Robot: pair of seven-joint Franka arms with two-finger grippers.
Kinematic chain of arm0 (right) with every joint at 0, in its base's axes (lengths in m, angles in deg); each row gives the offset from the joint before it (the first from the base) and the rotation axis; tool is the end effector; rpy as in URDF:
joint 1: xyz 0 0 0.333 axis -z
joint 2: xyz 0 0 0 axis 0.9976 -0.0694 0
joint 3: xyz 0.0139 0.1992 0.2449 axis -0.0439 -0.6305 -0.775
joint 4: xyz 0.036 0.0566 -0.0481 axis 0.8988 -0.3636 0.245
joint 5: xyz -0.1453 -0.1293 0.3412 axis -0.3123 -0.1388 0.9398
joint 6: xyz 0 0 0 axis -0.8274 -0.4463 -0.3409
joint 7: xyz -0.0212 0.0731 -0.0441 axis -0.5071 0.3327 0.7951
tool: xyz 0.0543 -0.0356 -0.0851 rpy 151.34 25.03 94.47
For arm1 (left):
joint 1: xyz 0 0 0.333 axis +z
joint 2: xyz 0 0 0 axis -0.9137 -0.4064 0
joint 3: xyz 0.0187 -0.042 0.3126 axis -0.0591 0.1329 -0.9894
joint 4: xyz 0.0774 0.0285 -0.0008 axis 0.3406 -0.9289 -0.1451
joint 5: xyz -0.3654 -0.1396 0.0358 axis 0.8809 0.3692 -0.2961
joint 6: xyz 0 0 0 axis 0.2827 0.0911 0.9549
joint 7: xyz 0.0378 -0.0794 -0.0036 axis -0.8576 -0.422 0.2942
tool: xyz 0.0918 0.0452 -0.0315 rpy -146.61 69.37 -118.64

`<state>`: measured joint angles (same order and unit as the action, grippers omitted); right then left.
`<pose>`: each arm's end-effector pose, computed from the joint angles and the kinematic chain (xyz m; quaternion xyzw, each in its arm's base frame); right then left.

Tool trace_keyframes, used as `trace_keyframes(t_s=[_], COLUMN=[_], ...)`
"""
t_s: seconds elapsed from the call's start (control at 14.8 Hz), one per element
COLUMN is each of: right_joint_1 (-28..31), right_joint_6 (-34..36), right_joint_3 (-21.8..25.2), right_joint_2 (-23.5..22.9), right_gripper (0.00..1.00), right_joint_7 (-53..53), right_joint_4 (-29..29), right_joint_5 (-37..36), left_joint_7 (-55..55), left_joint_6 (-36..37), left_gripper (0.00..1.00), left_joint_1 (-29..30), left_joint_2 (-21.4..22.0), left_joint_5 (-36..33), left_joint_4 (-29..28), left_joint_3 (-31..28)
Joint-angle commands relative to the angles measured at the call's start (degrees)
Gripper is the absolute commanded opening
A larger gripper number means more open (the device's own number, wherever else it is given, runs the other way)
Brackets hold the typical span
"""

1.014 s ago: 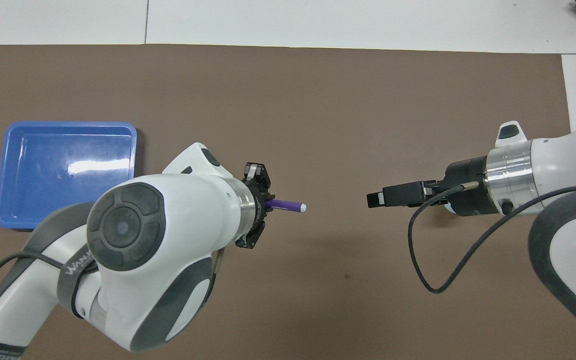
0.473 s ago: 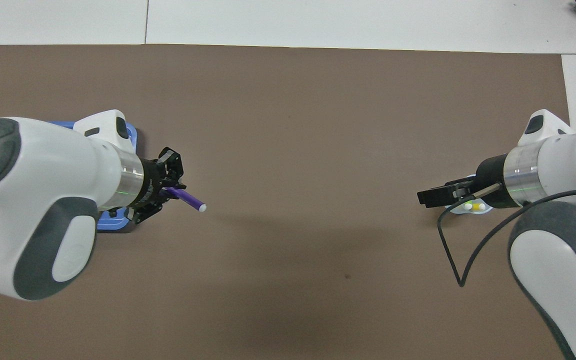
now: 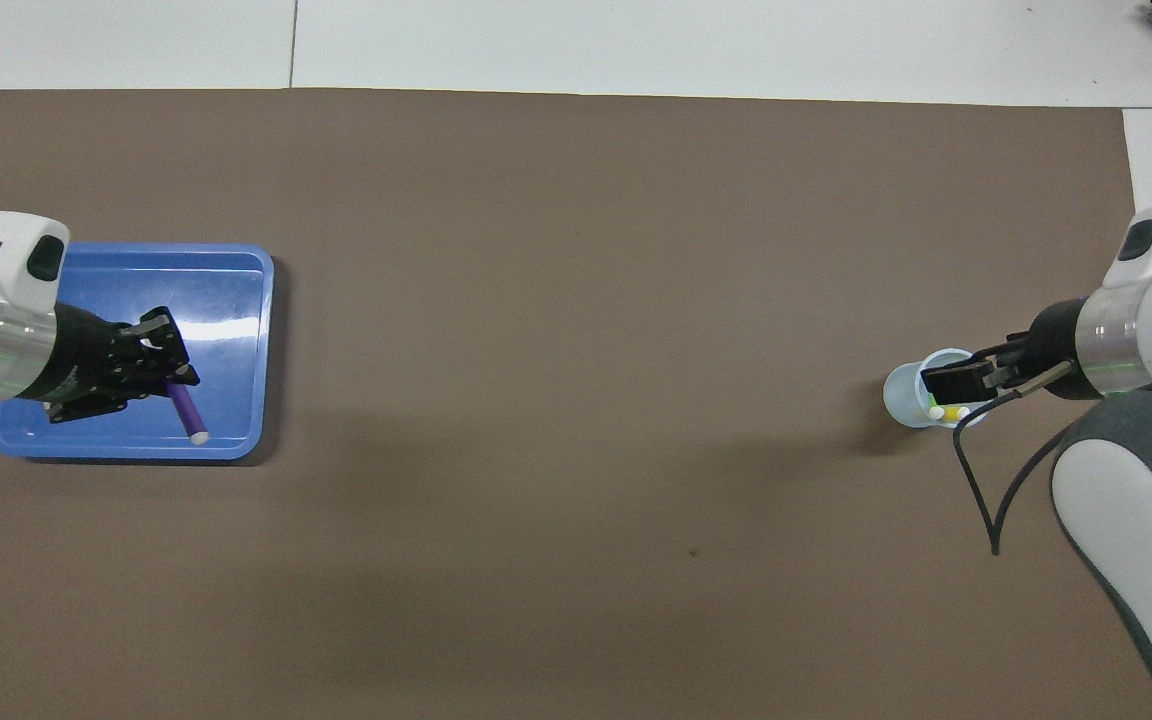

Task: Right arm passes pens to left for tray arrangement
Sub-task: 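Lower the pen into the blue tray with the left gripper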

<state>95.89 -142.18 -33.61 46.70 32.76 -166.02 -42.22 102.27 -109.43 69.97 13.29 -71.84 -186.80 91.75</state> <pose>0.5273 0.0194 0.5197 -0.9834 -0.1739 -0.0407 0.0313 0.5282 -0.0308 0.4998 0.9661 0.2421 -0.0429 0.0782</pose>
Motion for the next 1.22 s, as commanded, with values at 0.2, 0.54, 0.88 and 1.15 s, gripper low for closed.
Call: trace_keyframes(t_s=[0.2,0.54,0.88,1.15], right_joint_1=[1.64,2.16,3.13,3.22], right_joint_6=[-6.24,-10.48,-16.45,-19.17], right_joint_3=[-0.53,-0.53,-0.53,-0.53], right_joint_2=[2.69,3.22,3.13,2.69], right_gripper=[1.0,0.99,0.98,0.96], right_joint_7=[0.86,0.6,0.86,0.86], right_joint_4=[-7.47,-11.88,-16.01,-17.59], right_joint_5=[-2.41,-2.59,-3.99,-4.61], left_joint_7=[-30.35,-45.68,-48.06,-47.97], left_joint_6=[-7.67,-13.65,-20.24,-25.18], left_gripper=[0.0,0.0,0.0,0.0], left_joint_1=[8.96,12.82,14.86,15.9], left_joint_2=[-7.29,-11.42,-17.21,-20.92], left_joint_5=[-10.77,-14.12,-14.04,-14.04], left_joint_4=[-0.35,1.06,2.12,1.59], left_joint_3=[0.52,0.43,0.52,0.43])
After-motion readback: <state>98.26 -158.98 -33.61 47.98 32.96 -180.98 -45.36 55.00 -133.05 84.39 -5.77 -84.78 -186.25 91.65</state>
